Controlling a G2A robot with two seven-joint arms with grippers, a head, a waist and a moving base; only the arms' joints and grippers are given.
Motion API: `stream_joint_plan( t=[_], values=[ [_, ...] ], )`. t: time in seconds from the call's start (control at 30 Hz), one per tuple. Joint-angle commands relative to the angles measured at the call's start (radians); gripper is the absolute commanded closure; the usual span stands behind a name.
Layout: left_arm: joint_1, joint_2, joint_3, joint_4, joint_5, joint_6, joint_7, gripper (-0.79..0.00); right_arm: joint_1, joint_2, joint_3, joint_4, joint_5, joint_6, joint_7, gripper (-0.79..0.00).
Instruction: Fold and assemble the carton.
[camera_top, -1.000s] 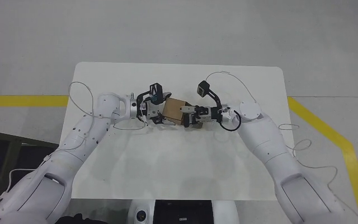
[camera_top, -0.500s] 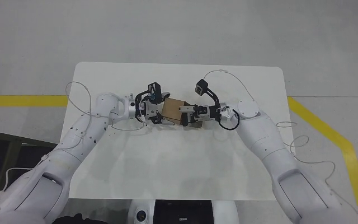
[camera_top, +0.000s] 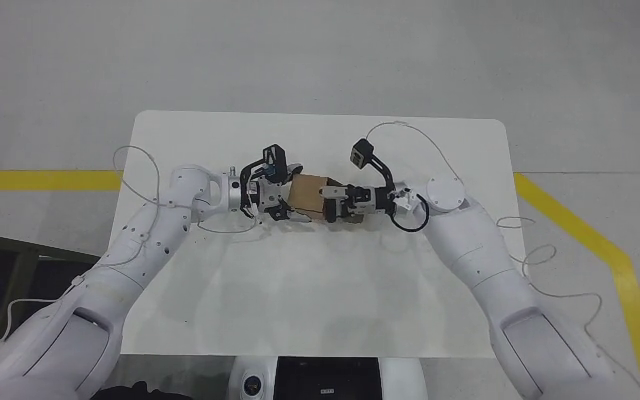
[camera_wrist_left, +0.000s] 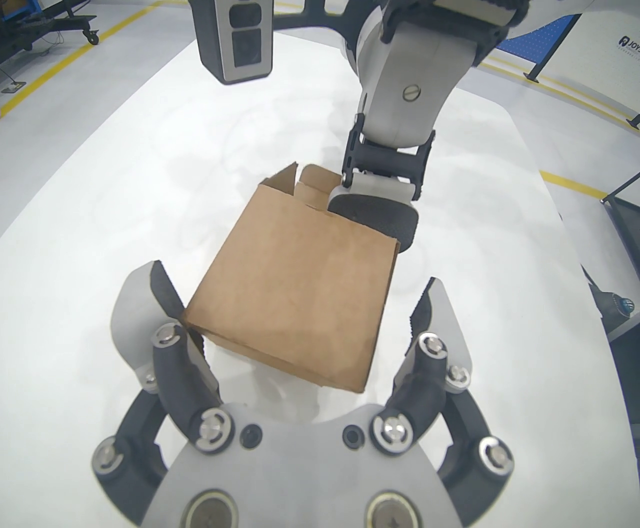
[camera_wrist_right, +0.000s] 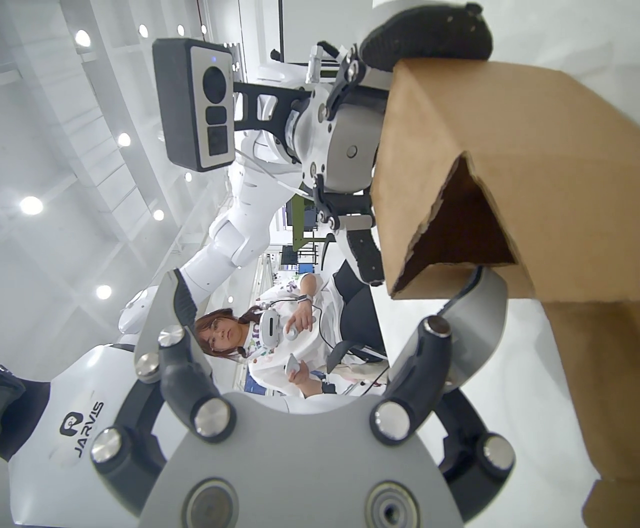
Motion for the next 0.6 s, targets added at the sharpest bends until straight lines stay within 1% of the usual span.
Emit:
stream_joint_plan(
  t=[0.0, 0.2, 0.33, 0.43, 0.57],
  values=[
    [0.000, 0.001, 0.000, -0.001, 0.000, 0.000, -0.002, -0.785, -0.005, 0.013, 0.025, -0.028, -0.028, 0.010, -0.012, -0.785],
    [0.001, 0.002, -0.005, 0.000, -0.006, 0.000, -0.007, -0.785, -0.049, 0.050, 0.091, -0.110, -0.089, 0.071, -0.031, -0.785],
    [0.004, 0.001, -0.014, 0.002, -0.007, 0.001, -0.014, -0.785, -0.080, 0.071, 0.135, -0.148, -0.121, 0.085, -0.054, -0.785],
    [0.009, -0.001, -0.021, 0.000, -0.006, 0.007, -0.018, -0.785, -0.091, 0.082, 0.159, -0.172, -0.152, 0.054, -0.079, -0.785],
    [0.016, -0.003, -0.027, -0.007, 0.009, 0.024, -0.022, -0.785, -0.090, 0.083, 0.162, -0.151, -0.167, 0.006, -0.115, -0.785]
  ],
)
